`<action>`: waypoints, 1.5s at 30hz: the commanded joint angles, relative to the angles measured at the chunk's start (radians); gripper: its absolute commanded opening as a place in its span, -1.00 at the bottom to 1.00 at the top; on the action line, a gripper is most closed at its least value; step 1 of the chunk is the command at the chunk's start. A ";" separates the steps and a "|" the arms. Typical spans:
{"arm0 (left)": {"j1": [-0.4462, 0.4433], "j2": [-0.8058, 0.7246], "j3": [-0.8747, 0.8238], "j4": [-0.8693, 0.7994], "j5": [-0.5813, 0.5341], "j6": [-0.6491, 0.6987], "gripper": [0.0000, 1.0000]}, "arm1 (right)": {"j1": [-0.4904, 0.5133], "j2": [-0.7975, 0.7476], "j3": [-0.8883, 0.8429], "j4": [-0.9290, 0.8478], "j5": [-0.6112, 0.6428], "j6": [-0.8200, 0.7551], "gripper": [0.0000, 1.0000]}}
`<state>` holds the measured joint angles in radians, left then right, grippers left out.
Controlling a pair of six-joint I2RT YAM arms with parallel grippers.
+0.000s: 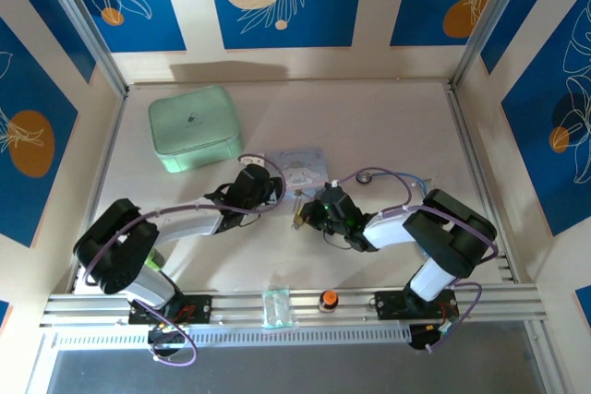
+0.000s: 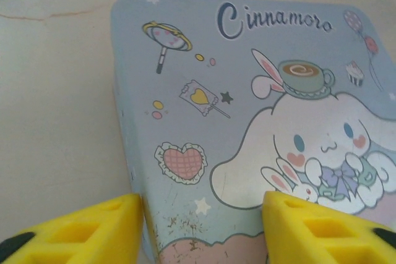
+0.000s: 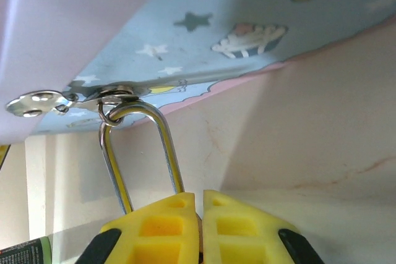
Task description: Unlock the padlock with the key
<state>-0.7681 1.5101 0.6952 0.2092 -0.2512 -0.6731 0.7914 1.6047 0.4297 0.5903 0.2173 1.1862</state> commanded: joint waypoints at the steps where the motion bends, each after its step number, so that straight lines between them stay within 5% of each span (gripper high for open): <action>1: -0.017 -0.020 0.003 -0.148 0.020 0.038 0.23 | -0.024 0.043 -0.066 -0.220 0.079 0.006 -0.98; 12: 0.003 0.106 0.131 -0.145 -0.012 0.127 0.46 | -0.026 0.039 -0.077 -0.192 0.075 0.048 -0.99; 32: -0.003 0.127 -0.019 -0.119 -0.027 0.116 0.26 | 0.039 -0.105 -0.050 -0.363 0.359 0.287 -1.00; 40: -0.002 0.134 -0.016 -0.107 -0.004 0.114 0.25 | 0.047 -0.056 -0.074 -0.296 0.306 0.275 -1.00; 45: -0.002 0.107 -0.015 -0.113 0.004 0.119 0.24 | -0.066 -0.120 -0.116 -0.256 0.097 0.028 -0.77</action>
<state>-0.7700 1.5909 0.7326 0.2844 -0.2703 -0.5774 0.7765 1.4887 0.3702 0.4477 0.4053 1.3739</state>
